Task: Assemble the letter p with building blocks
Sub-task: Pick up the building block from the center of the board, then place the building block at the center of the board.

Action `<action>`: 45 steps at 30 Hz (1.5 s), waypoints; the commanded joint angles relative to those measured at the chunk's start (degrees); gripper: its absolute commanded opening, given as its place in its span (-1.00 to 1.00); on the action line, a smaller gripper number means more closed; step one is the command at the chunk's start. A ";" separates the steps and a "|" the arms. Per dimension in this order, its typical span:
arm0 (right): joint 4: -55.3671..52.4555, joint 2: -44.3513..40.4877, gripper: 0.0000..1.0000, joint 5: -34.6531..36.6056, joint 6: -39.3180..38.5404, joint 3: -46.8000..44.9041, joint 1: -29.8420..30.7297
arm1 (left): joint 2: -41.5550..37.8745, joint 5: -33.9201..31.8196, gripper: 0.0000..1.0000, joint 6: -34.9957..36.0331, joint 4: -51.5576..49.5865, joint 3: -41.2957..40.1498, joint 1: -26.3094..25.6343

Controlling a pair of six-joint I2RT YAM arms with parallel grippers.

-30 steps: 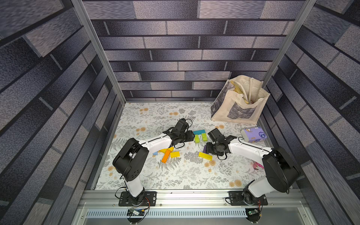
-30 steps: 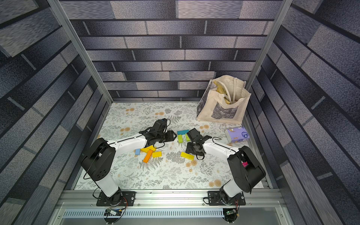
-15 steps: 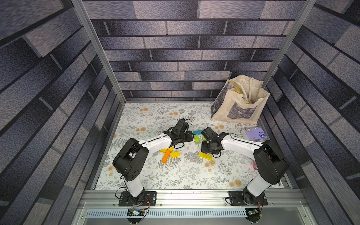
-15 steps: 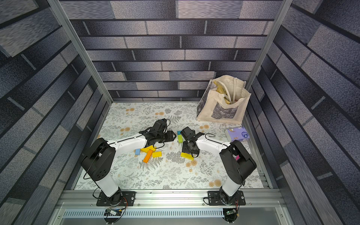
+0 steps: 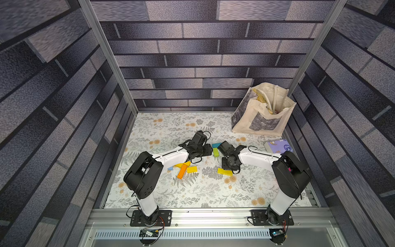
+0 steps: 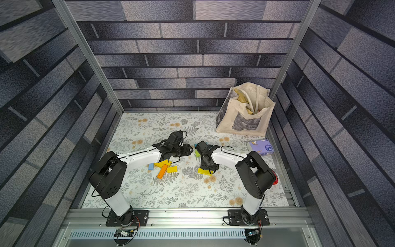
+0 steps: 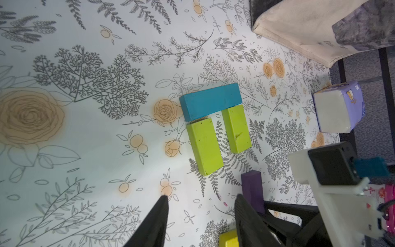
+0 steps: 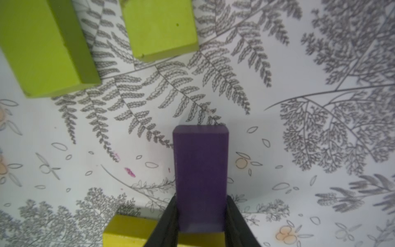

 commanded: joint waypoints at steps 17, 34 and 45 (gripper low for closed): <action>0.72 -15.99 -0.90 -6.89 -54.76 1.40 -0.80 | -4.11 -3.79 0.09 1.50 -2.68 -0.75 0.45; 5.80 -12.01 -0.82 -10.28 -71.93 -6.97 -1.27 | -7.42 -4.85 0.12 -0.62 -2.66 -5.93 2.73; 8.09 -6.64 -0.69 -6.36 -73.14 -6.38 -2.30 | -4.56 -3.72 0.13 0.02 -3.41 -3.89 2.72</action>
